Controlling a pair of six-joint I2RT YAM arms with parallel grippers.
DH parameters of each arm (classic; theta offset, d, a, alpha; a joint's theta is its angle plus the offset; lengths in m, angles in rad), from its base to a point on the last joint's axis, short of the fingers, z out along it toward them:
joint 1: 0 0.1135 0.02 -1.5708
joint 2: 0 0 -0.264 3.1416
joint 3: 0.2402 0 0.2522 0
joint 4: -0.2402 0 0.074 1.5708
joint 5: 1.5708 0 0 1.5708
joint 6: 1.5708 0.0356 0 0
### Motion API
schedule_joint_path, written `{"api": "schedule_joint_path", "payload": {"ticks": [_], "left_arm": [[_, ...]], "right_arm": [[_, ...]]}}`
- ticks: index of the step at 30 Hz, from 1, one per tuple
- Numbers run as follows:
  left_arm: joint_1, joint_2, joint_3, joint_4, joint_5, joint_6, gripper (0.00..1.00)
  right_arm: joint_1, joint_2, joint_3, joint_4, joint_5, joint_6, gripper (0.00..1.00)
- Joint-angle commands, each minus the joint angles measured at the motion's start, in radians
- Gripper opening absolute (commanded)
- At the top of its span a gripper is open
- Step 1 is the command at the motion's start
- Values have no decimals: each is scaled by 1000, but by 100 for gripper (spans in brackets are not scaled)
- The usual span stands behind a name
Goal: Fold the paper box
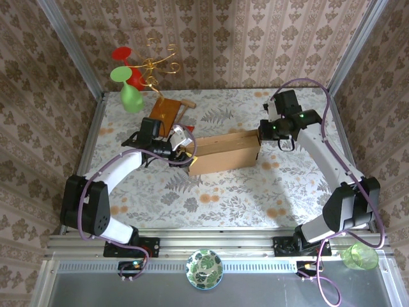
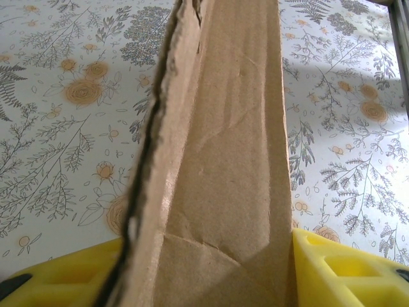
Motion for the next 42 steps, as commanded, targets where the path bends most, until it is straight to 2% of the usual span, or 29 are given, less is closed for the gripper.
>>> {"api": "schedule_joint_path", "payload": {"ticks": [1,7,14,20,26,35,38,42], "left_arm": [[13,10,19,15,2,-14,57],[12,13,20,30,-2,-27,57],[13,14,17,51,-2,-44,57],[17,-12,-6,116,-4,-114,65],[28,-102,-67,234,-54,-260,71],[27,-290,-154,212,-152,-374,77],[28,-344,-135,149,-231,-392,75],[31,-338,-26,-17,-292,-438,59]], "right_arm": [[10,-4,-17,-33,8,60,0],[28,-2,-7,-29,18,149,0],[55,-41,-103,30,72,143,0],[56,-76,-154,50,118,101,0],[55,-55,-117,32,122,109,0],[56,0,-32,-27,113,106,0],[55,16,-10,-41,109,108,0],[56,34,22,-63,103,106,0]]}}
